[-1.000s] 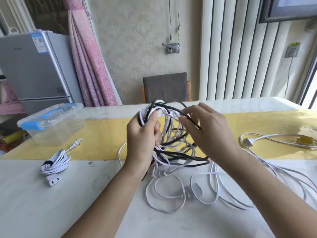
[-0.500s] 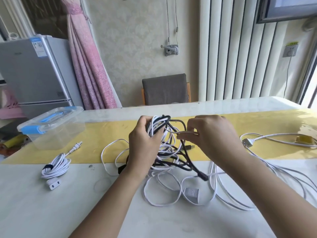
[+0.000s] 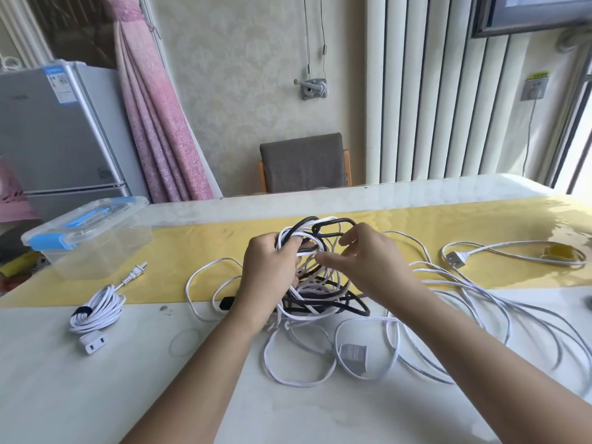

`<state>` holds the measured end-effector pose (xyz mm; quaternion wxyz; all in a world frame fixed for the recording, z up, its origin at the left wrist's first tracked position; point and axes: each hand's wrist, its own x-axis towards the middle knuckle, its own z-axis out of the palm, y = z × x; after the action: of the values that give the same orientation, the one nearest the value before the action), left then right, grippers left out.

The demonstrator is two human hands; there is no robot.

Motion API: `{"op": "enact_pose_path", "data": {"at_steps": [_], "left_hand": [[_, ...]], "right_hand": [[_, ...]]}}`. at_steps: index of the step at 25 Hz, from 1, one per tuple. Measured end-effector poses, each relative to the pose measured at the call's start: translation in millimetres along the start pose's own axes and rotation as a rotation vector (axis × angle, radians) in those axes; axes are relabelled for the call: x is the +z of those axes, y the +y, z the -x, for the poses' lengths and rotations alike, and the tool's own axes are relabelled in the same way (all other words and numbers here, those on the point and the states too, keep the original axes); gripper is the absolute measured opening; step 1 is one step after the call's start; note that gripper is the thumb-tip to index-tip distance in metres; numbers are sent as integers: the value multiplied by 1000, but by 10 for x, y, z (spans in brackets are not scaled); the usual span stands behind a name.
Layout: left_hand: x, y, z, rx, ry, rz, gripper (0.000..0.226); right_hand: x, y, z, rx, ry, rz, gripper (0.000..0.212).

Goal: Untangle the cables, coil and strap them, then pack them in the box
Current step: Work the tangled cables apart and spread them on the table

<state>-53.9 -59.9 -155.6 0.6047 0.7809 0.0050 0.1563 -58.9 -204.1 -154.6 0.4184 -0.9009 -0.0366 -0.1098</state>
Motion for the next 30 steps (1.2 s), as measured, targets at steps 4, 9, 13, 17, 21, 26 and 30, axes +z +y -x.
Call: {"op": "enact_pose_path", "data": {"at_steps": [4, 9, 13, 17, 21, 26, 30], "left_hand": [[3, 185, 143, -198, -273, 326, 28], [-20, 286, 211, -235, -399, 550, 36], [-71, 142, 114, -63, -244, 226, 44], [-171, 25, 17, 31, -233, -114, 18], [-185, 42, 19, 409, -163, -272, 24], [-266, 170, 72, 138, -382, 67, 23], [-348, 240, 74, -194, -405, 62, 43]], "right_hand": [[83, -30, 36, -39, 144, 123, 48], [65, -51, -16, -134, 237, 104, 23], [53, 0, -18, -192, 156, 77, 14], [-56, 50, -30, -159, 49, -50, 13], [-120, 6, -28, -171, -20, -151, 15], [-226, -34, -2, -245, -220, -327, 17], [-160, -41, 40, -289, -349, -354, 13]]}}
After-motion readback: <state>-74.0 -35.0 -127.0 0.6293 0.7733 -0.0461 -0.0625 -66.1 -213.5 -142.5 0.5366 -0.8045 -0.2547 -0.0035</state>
